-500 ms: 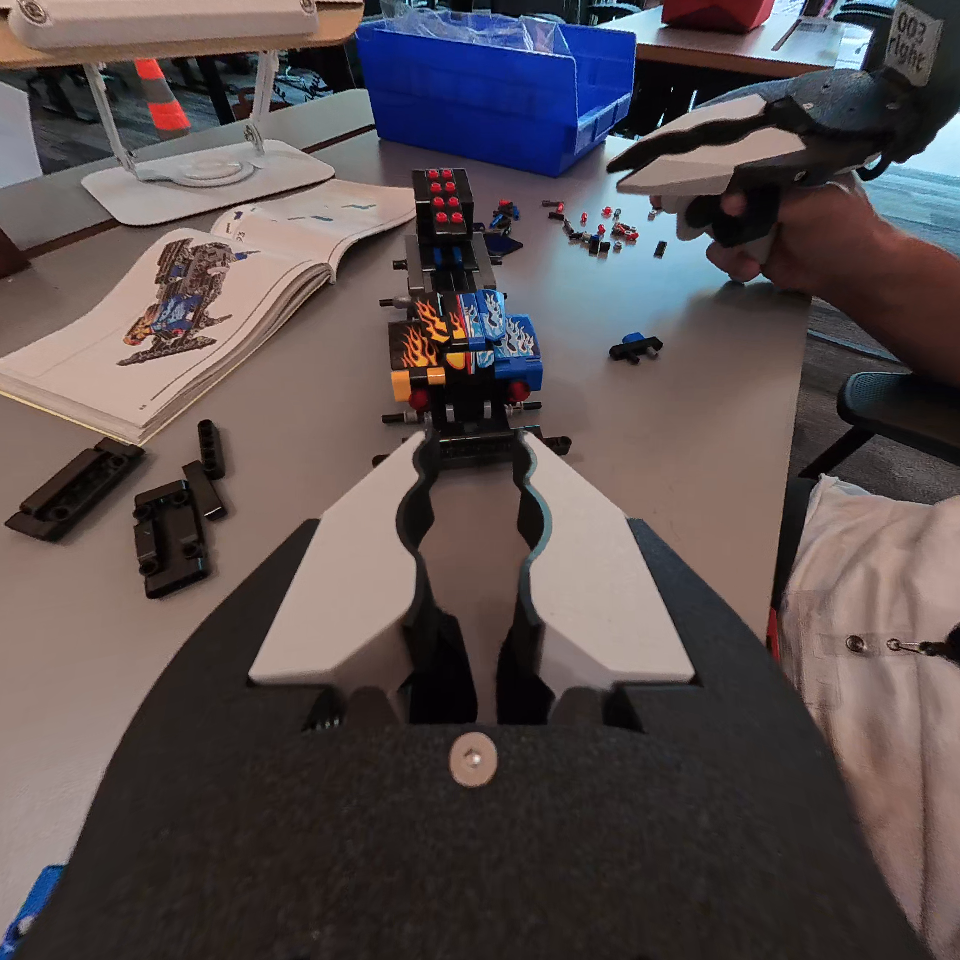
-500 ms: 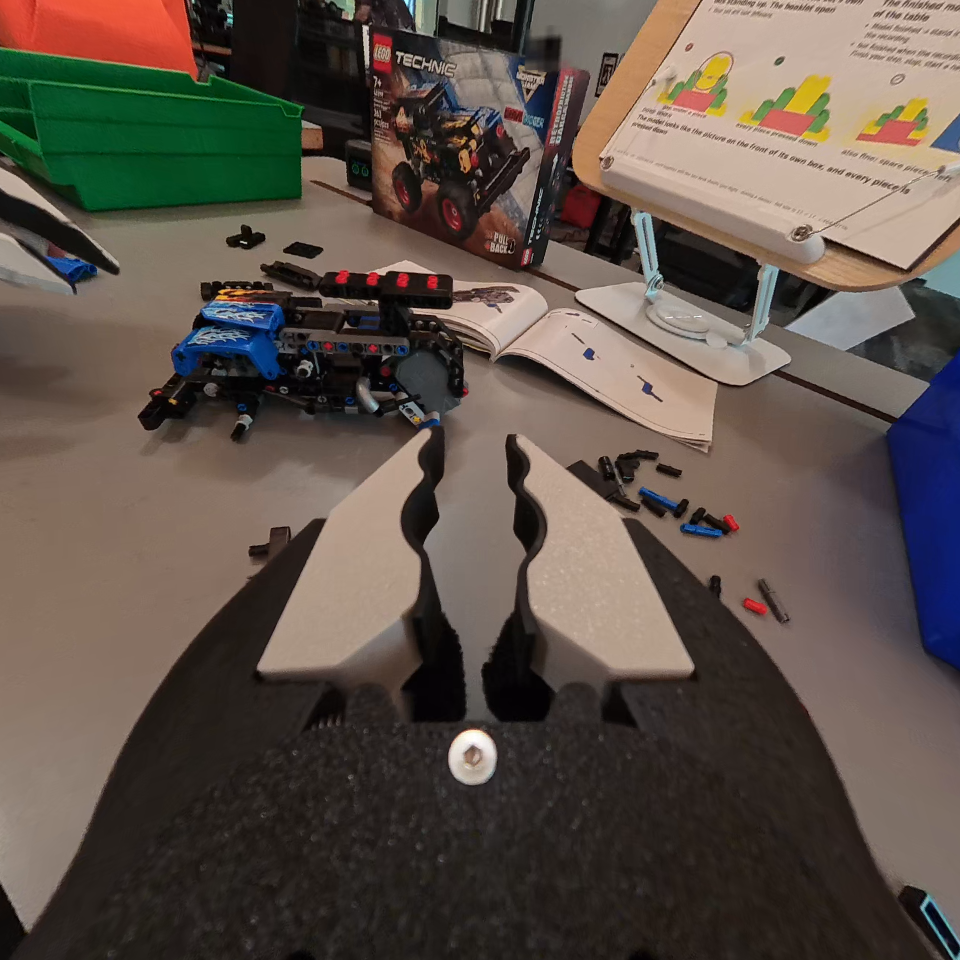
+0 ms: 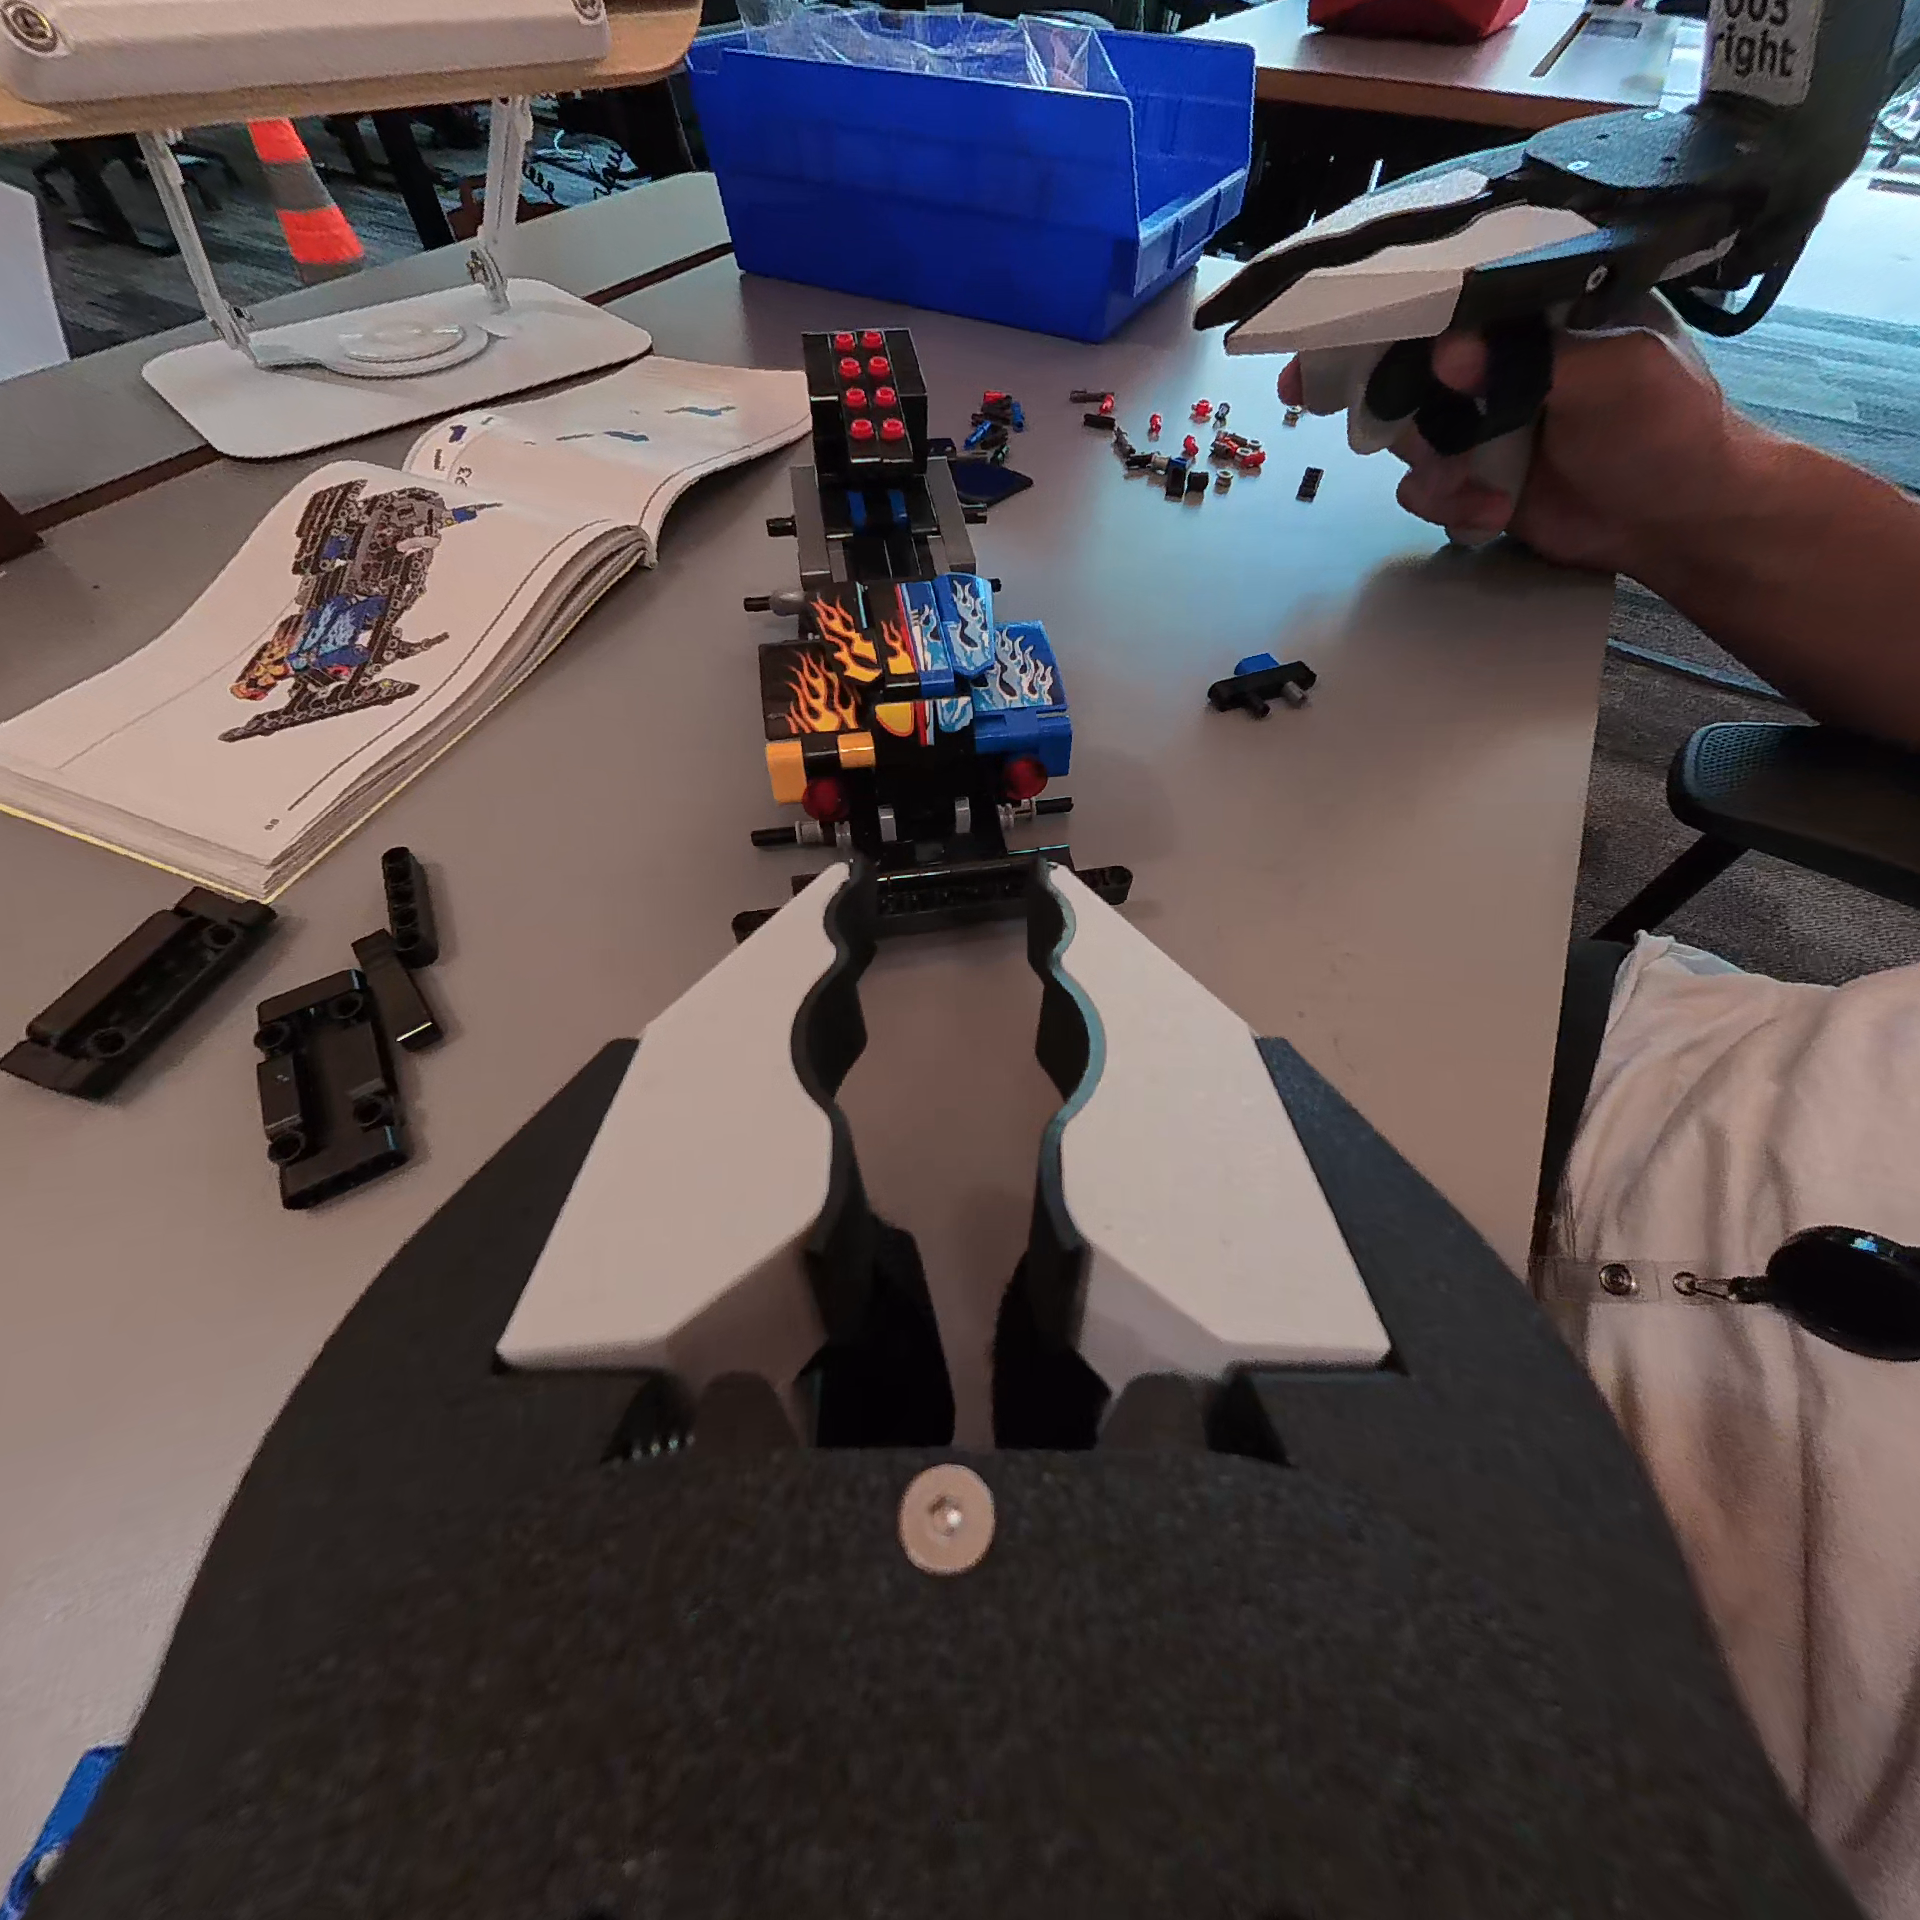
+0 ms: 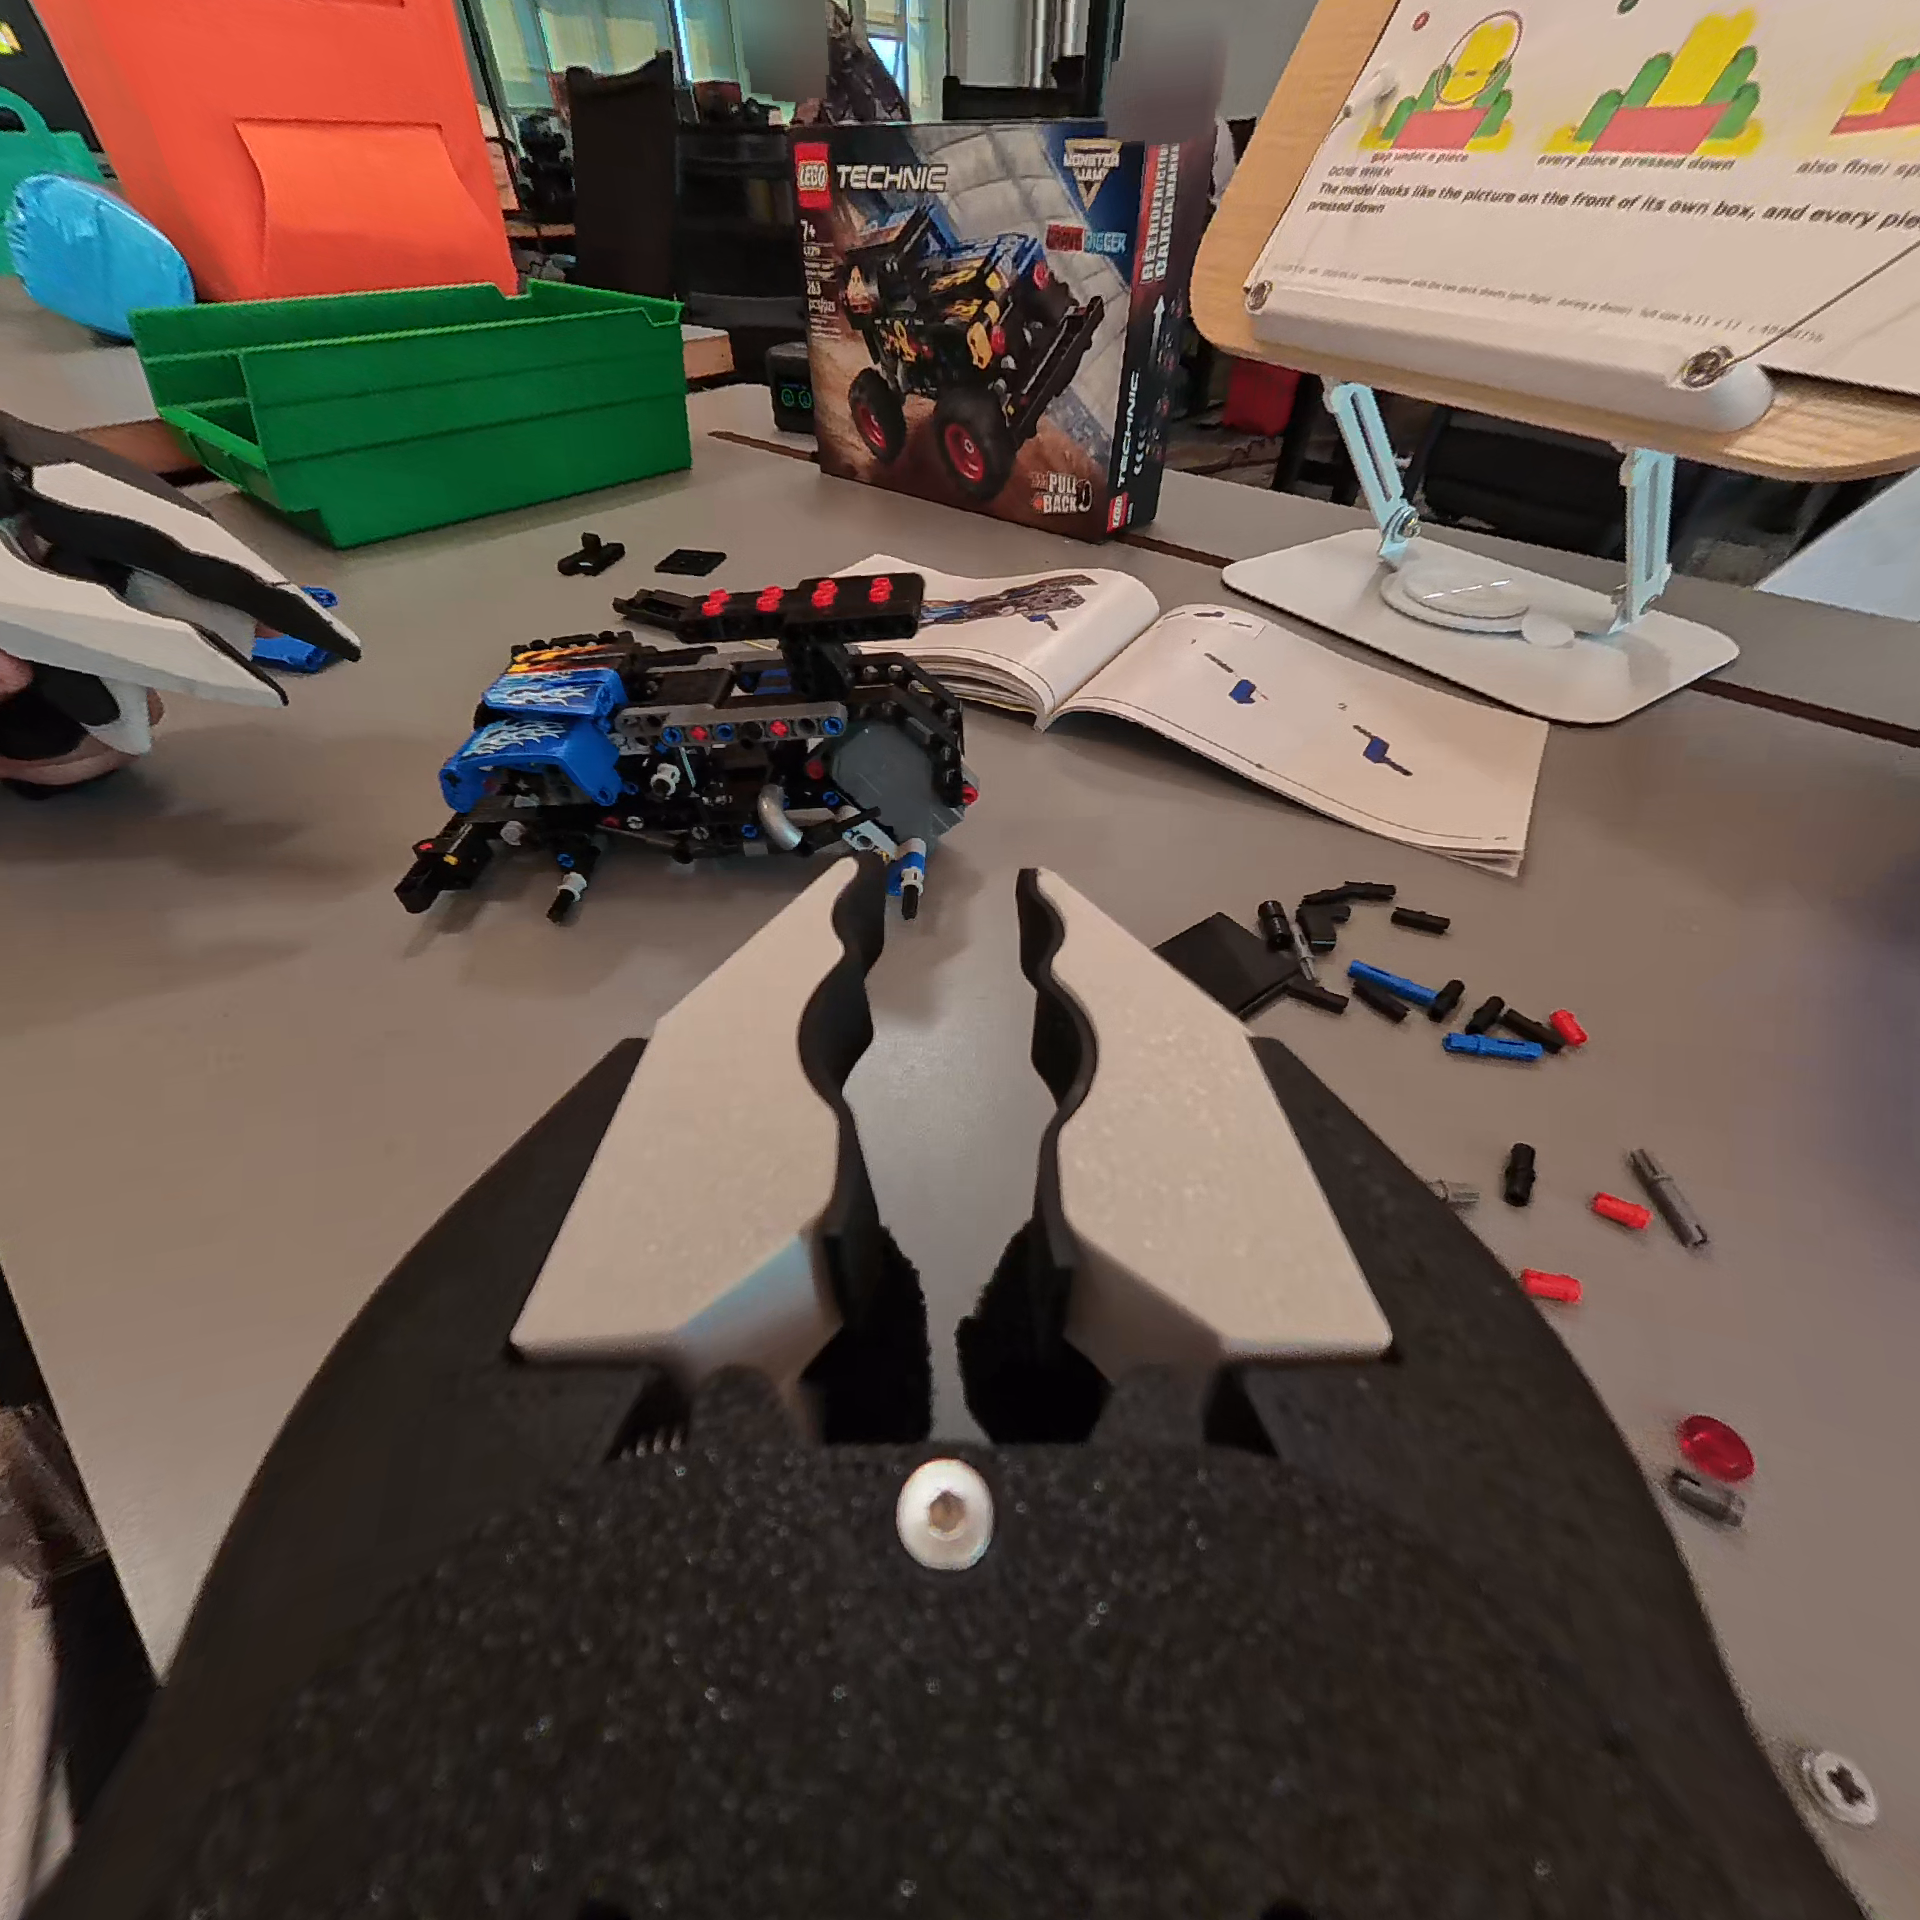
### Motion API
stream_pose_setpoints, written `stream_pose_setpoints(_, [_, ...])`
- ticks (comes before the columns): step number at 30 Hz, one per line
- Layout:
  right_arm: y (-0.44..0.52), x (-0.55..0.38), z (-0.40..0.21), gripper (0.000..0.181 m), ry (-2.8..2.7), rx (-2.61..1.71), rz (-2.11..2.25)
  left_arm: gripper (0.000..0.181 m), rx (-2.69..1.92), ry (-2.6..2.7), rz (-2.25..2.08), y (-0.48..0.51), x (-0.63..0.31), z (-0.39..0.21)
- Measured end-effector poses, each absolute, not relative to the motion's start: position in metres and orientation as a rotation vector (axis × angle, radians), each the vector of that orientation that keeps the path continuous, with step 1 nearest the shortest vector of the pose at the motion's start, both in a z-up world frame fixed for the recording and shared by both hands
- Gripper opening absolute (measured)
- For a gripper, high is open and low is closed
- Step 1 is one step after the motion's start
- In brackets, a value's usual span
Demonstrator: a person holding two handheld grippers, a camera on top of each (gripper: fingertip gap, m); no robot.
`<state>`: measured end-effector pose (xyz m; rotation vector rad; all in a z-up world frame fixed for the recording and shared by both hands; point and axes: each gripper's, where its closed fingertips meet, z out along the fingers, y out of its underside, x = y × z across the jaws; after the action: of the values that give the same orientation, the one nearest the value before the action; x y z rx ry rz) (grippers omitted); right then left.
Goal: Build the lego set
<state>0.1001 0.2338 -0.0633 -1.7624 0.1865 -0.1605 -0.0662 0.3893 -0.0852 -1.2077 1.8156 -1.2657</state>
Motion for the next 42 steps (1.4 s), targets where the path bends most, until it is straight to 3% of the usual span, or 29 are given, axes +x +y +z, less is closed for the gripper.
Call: stream_pose_setpoints(42, [0.2389, 0.0966, -0.0697, 0.025, 0.160, -1.809, -0.135, 0.027, -1.205, 1.841, -1.243, 0.3875, -0.0660, -0.0889])
